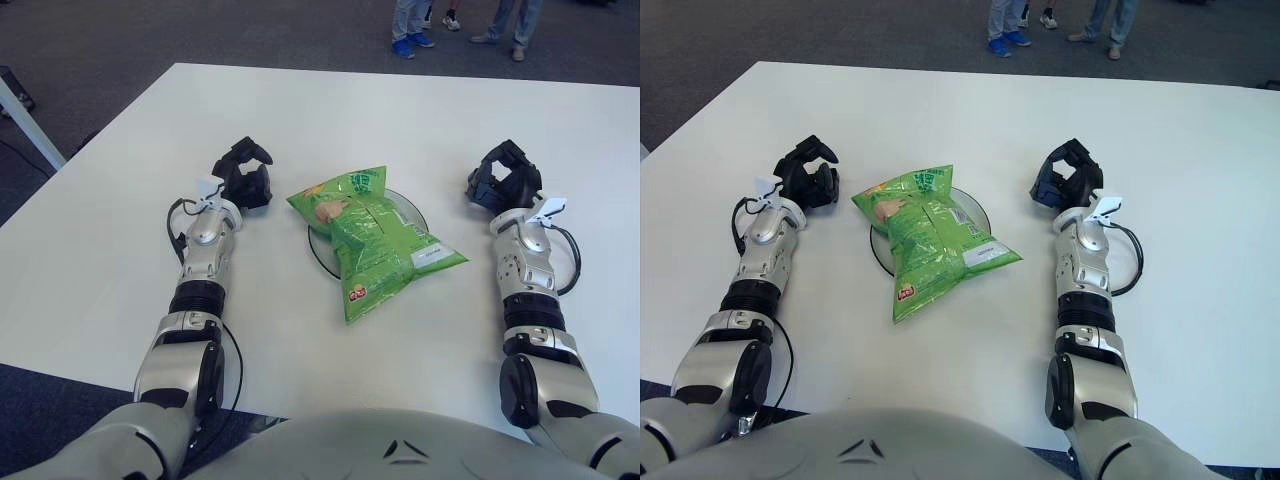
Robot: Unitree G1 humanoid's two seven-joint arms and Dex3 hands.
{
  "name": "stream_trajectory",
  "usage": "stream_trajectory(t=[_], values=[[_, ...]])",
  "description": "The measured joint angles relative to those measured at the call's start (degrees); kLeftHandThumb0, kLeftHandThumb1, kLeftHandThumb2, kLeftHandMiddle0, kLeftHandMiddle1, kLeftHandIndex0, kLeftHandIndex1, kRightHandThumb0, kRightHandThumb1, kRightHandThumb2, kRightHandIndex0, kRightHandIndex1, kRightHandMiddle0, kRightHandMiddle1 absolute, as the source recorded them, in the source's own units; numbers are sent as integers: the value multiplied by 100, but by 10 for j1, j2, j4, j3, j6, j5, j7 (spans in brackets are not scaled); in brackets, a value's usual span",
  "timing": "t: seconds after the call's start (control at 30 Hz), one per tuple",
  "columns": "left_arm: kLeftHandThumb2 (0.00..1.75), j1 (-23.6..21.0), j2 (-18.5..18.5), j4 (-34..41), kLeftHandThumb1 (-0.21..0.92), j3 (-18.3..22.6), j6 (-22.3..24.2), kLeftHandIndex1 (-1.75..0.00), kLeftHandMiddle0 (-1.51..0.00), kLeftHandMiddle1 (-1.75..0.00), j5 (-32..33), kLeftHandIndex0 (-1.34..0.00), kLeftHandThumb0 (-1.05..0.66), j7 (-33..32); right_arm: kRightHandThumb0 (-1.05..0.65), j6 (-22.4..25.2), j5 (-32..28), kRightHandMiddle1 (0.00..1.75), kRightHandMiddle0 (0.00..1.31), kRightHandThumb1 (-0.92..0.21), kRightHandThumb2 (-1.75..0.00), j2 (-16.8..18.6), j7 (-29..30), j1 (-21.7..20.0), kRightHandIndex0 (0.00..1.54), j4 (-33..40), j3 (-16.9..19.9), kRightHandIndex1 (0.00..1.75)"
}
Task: Put the snack into the plate.
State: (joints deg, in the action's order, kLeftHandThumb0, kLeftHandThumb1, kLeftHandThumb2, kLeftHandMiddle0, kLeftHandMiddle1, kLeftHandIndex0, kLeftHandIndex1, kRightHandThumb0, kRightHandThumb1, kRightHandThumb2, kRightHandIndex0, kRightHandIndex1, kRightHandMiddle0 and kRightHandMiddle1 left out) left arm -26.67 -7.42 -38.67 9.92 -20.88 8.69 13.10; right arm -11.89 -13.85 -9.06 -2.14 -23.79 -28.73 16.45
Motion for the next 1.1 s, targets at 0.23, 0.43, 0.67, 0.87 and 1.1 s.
stream_trajectory(t=[0.23, 0.43, 0.67, 0.87, 1.1], values=[[123, -1, 0, -3, 38, 0, -1, -175, -128, -175, -1, -56, -46, 4, -52, -1, 7, 175, 69, -24, -143, 0, 7, -2, 128, -5, -2, 175], [123, -3, 0, -8, 39, 1, -3, -175, -128, -175, -2, -56, -46, 4, -52, -5, 12, 175, 68, -24, -142, -1, 7, -6, 128, -17, -1, 175], [123, -5, 0, -11, 39, 1, -4, -175, -127, -175, -2, -56, -45, 5, -51, -13, 12, 175, 66, -27, -139, 0, 7, -10, 128, -24, -1, 175], [124, -8, 0, -16, 37, 2, -6, -175, -128, -175, -2, -57, -46, 6, -51, -16, 12, 175, 65, -27, -138, 0, 7, -12, 129, -28, -1, 175], [125, -9, 0, -19, 37, 1, -10, -175, -129, -175, -2, -57, -46, 6, -50, -18, 11, 175, 65, -28, -137, 0, 4, -13, 129, -31, -1, 175]])
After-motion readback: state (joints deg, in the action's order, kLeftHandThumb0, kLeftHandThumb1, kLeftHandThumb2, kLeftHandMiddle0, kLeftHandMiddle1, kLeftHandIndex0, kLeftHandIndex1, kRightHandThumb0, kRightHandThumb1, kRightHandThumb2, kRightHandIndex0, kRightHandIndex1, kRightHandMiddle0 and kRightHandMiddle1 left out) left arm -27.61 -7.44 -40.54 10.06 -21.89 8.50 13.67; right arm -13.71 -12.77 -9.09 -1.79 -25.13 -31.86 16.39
